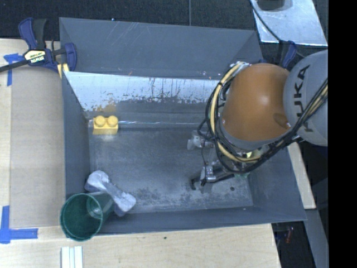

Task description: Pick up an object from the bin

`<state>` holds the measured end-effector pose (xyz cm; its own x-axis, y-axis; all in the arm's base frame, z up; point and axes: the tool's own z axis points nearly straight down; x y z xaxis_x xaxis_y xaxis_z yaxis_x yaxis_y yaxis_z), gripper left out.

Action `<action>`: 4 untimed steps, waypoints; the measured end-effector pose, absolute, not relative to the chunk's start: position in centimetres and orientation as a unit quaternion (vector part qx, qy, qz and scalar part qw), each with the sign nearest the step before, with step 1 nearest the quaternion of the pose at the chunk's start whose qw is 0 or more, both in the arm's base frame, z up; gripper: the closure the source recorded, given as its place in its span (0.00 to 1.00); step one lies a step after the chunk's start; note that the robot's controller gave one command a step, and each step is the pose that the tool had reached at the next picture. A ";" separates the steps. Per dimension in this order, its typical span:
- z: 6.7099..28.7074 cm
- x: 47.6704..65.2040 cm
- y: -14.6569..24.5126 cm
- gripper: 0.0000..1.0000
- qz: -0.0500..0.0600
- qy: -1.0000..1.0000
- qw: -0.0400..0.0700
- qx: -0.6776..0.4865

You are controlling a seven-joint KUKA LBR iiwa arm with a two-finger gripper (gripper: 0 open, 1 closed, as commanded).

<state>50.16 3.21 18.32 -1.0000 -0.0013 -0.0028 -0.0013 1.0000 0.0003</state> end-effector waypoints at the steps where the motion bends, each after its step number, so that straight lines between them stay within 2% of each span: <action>1: 8.5 50.9 -5.8 0.00 0.000 1.000 0.004 0.006; 2: 10.3 50.2 -7.4 0.00 0.000 0.999 0.005 -0.044; 3: 7.8 50.5 -7.5 0.00 0.000 1.000 0.002 -0.013; 4: 7.1 54.8 -8.6 0.00 -0.001 0.997 0.009 -0.077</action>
Offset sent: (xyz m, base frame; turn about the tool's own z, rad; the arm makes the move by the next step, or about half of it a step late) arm -0.0021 -0.1093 -0.0512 -0.1411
